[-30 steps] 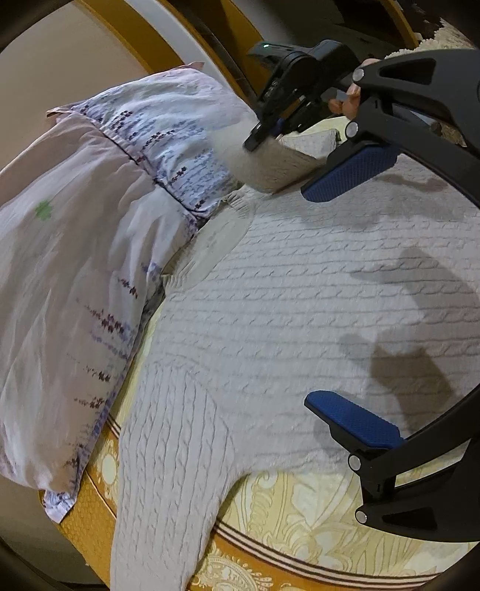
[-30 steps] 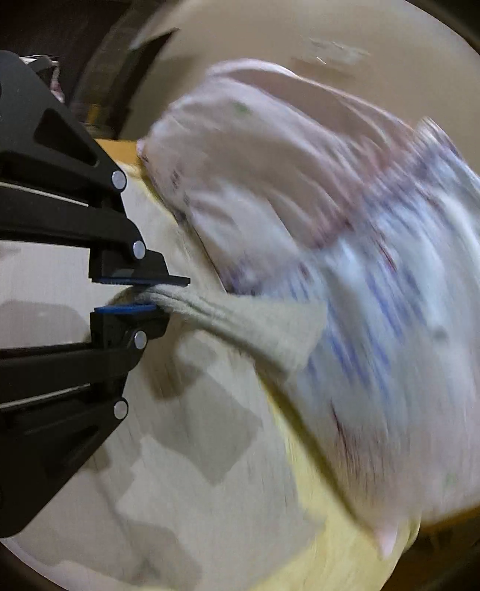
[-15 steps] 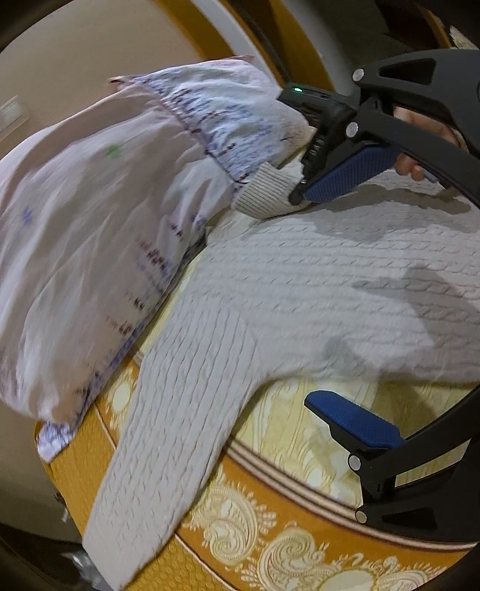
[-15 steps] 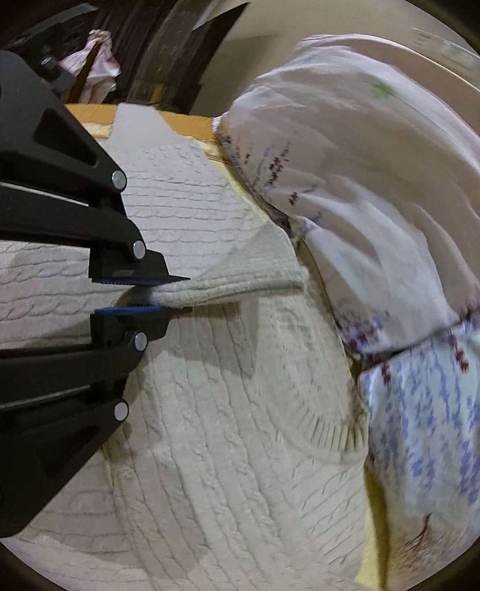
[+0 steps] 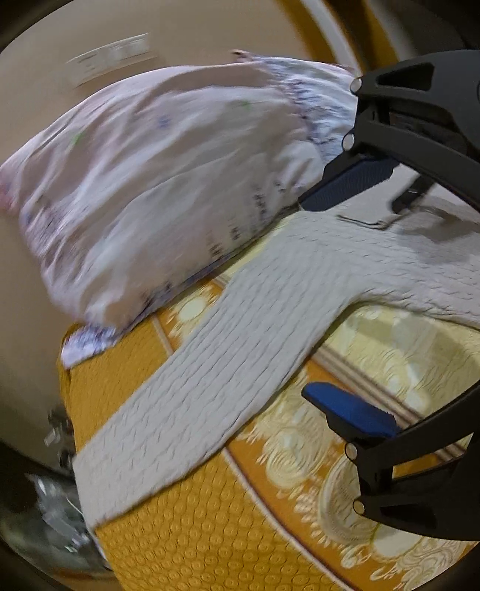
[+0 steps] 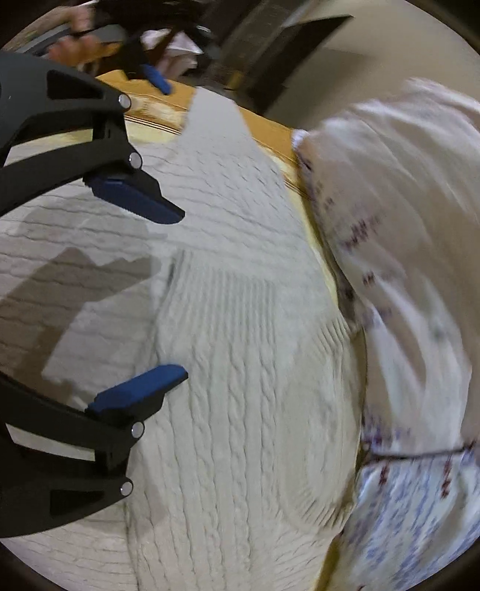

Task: Fold small clothes
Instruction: 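Open the right gripper to release the sleeve, then grasp the other sweater sleeve with the left gripper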

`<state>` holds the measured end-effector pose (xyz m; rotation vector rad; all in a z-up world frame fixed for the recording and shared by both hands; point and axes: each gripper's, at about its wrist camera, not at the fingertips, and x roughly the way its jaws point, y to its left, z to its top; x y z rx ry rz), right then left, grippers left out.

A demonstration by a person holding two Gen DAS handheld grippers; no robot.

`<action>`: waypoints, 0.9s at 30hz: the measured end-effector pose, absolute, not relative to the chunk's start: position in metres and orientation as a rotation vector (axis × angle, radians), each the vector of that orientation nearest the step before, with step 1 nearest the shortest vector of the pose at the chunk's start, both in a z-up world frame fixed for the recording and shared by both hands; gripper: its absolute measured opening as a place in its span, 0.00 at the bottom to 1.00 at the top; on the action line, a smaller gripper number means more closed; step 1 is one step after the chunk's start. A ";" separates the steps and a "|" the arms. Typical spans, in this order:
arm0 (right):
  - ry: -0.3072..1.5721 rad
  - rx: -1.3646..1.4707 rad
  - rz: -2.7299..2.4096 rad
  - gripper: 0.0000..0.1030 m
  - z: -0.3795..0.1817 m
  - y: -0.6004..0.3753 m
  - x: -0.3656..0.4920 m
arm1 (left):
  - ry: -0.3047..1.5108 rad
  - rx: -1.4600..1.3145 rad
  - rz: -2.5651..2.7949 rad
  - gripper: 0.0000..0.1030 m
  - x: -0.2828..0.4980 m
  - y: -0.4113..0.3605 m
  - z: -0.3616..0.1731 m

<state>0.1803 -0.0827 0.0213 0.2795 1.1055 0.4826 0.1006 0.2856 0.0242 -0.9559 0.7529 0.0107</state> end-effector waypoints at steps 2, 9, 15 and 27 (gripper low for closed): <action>1.112 0.347 0.508 0.77 0.025 -0.092 0.176 | 0.735 -1.021 0.036 0.85 0.099 0.301 0.019; 1.129 0.481 0.455 0.77 0.032 -0.137 0.161 | 0.668 -1.215 0.146 0.78 0.095 0.351 -0.001; 1.128 0.499 0.428 0.77 0.034 -0.146 0.153 | 0.618 -1.365 0.230 0.72 0.093 0.386 -0.020; 1.143 0.493 0.381 0.77 0.034 -0.152 0.143 | 0.572 -1.437 0.300 0.47 0.108 0.433 -0.035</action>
